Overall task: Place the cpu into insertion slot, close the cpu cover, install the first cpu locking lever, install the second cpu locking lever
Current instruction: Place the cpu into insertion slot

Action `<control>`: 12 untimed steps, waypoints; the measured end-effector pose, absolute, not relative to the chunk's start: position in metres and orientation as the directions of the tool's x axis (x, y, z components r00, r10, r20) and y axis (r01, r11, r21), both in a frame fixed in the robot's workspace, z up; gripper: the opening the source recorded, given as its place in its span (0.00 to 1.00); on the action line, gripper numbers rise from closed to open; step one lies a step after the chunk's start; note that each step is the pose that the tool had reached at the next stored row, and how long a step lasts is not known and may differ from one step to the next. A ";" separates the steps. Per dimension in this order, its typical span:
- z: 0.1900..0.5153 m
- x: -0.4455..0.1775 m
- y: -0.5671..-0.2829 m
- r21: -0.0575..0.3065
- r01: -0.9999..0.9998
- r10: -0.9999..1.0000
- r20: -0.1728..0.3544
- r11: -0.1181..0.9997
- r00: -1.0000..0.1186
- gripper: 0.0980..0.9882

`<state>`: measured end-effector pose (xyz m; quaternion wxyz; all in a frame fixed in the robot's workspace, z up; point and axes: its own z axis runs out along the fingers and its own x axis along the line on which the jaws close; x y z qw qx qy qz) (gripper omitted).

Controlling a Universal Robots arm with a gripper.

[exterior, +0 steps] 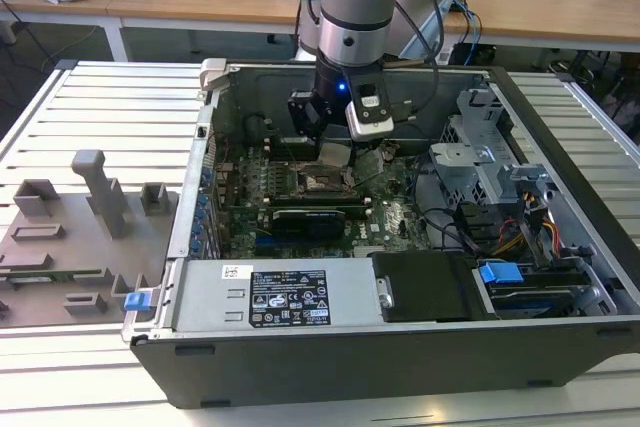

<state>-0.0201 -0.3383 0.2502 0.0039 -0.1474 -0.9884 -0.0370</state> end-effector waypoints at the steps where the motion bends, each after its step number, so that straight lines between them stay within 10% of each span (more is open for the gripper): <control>1: 0.250 -0.020 -0.338 0.072 0.296 0.295 0.019 0.953 -0.955 0.50; 12: 0.250 -0.020 -0.338 0.072 0.357 0.356 0.019 0.931 -0.934 0.50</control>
